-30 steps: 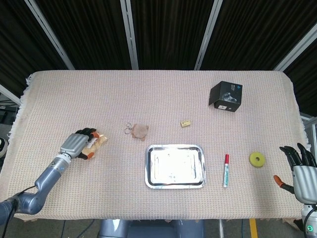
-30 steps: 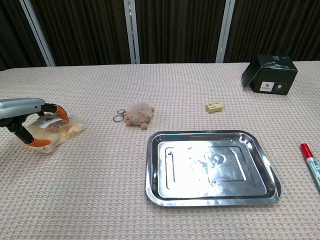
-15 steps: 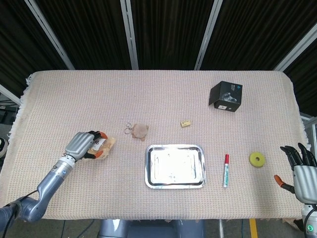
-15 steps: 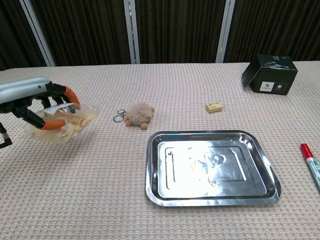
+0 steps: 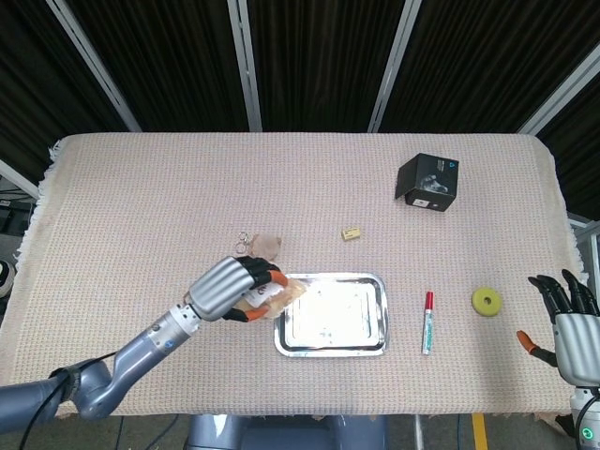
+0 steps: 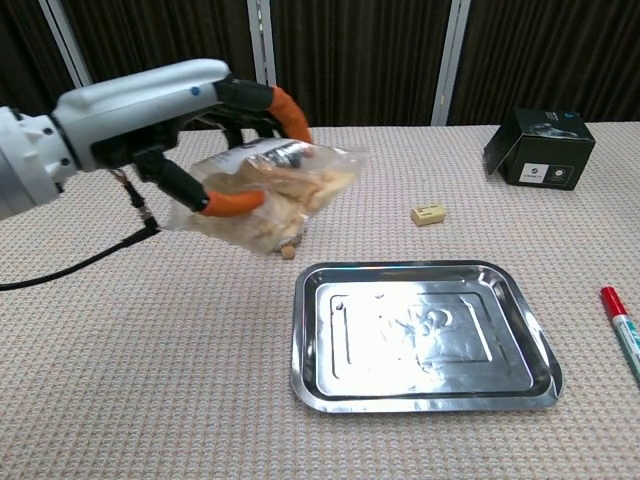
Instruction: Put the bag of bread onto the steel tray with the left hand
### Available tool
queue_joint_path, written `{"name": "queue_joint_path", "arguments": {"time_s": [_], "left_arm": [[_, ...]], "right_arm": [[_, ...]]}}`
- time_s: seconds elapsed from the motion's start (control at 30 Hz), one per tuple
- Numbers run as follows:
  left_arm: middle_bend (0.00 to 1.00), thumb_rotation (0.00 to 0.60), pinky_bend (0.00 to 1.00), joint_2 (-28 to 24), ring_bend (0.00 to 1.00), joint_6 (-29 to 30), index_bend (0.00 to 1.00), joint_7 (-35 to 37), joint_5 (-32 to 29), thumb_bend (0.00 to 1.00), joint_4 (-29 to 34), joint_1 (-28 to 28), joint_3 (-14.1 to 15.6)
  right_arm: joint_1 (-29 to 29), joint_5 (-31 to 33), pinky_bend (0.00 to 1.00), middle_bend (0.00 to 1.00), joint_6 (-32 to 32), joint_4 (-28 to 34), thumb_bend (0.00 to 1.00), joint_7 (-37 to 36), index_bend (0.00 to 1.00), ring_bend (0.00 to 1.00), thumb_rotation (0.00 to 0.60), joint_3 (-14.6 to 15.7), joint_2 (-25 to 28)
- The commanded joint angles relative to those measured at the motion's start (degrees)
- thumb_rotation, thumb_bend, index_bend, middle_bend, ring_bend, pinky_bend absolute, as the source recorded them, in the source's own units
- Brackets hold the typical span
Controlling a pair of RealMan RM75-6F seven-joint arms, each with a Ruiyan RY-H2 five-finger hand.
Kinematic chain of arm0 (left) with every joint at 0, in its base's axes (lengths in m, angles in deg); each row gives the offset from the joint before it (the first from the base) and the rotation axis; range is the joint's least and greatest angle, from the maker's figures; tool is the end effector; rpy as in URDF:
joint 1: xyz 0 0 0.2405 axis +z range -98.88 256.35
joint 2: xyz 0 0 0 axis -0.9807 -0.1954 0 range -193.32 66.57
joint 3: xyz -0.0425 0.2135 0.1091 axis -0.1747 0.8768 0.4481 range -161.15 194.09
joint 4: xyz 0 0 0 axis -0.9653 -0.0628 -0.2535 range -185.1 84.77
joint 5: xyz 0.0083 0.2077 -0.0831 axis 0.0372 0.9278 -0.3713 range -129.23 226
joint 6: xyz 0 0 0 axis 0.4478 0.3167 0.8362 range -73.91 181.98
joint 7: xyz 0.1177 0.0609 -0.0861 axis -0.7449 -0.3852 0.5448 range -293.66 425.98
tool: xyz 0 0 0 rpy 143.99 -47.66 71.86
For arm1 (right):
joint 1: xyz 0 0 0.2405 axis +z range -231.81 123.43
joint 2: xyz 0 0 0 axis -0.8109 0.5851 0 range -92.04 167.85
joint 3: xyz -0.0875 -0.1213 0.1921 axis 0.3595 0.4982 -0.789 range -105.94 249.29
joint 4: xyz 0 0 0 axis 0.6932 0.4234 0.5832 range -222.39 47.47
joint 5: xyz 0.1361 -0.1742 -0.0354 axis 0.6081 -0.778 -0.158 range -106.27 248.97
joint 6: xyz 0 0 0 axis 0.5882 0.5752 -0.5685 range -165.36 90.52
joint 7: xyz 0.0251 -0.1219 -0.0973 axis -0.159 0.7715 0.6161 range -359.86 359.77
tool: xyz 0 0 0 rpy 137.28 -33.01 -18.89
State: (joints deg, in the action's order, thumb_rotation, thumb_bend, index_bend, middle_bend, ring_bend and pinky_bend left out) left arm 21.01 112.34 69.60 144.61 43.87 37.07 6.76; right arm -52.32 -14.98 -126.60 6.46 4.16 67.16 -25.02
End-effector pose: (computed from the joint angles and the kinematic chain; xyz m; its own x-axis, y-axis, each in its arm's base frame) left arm -0.0527 0.2922 -0.0160 0.2718 0.2633 0.9256 0.6797 -0.7335 0.0090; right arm -0.3032 -0.1849 0.1591 0.4556 0.0748 0.8870 -0.8902 0.0339 0.4544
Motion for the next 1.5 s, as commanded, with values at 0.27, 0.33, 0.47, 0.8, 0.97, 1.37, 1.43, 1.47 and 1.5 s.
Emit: {"name": "queue_joint_path", "arguments": {"time_s": [0.27, 0.33, 0.47, 0.8, 0.97, 1.37, 1.43, 1.47, 1.5], "left_arm": [[0.00, 0.600, 0.02, 12.5, 0.00, -9.5, 0.03, -14.9, -6.3, 0.05, -6.1, -8.3, -2.2], [0.00, 0.600, 0.00, 12.9, 0.00, -9.3, 0.00, -18.0, -8.6, 0.00, -5.0, -8.1, -2.5], [0.00, 0.600, 0.00, 11.3, 0.00, -7.6, 0.00, -20.7, -11.1, 0.00, -2.5, -7.0, -2.6], [0.00, 0.600, 0.00, -2.1, 0.00, 4.5, 0.07, -25.3, -16.7, 0.09, 7.3, 3.6, -0.1], [0.00, 0.600, 0.00, -10.9, 0.00, 13.4, 0.14, -23.1, -15.4, 0.12, 8.8, 11.5, 3.4], [0.00, 0.600, 0.00, -19.5, 0.00, 29.0, 0.17, -12.9, -12.5, 0.12, 6.6, 26.6, 9.6], [0.00, 0.600, 0.00, -20.0, 0.00, 31.1, 0.17, -12.3, -11.3, 0.12, 6.7, 29.0, 11.2], [0.00, 0.600, 0.00, -20.2, 0.00, 31.5, 0.17, -12.3, -10.9, 0.12, 6.8, 29.8, 11.8], [0.00, 0.600, 0.00, -20.4, 0.00, 31.8, 0.17, -12.3, -10.5, 0.12, 6.8, 30.5, 12.3]], "right_arm": [[-0.6, -0.6, 0.14, 0.17, -1.0, -0.2, 0.12, -0.8, 0.16, 0.03, 0.600, 0.3, 0.3], [-0.8, -0.6, 0.14, 0.17, -1.0, -0.5, 0.12, -1.1, 0.16, 0.03, 0.600, 0.3, 0.3], [-0.7, -0.3, 0.14, 0.17, -0.6, -0.9, 0.12, -1.6, 0.16, 0.03, 0.600, 0.3, 0.3], [-0.4, 0.5, 0.14, 0.17, -0.1, -1.8, 0.12, -2.2, 0.16, 0.03, 0.600, -0.3, 0.4], [-0.2, 1.3, 0.14, 0.17, -0.1, -2.3, 0.12, -2.2, 0.16, 0.03, 0.600, -1.0, -0.2], [0.3, 2.9, 0.14, 0.17, -0.4, -1.5, 0.12, 0.9, 0.14, 0.01, 0.600, -2.4, -1.5], [0.7, 3.0, 0.14, 0.16, -0.3, -0.6, 0.12, 2.6, 0.13, 0.01, 0.600, -2.6, -1.8], [0.8, 2.9, 0.14, 0.16, -0.2, -0.3, 0.12, 3.0, 0.13, 0.01, 0.600, -2.6, -1.8], [0.9, 2.8, 0.14, 0.16, -0.1, -0.1, 0.12, 3.4, 0.13, 0.01, 0.600, -2.7, -1.8]]}}
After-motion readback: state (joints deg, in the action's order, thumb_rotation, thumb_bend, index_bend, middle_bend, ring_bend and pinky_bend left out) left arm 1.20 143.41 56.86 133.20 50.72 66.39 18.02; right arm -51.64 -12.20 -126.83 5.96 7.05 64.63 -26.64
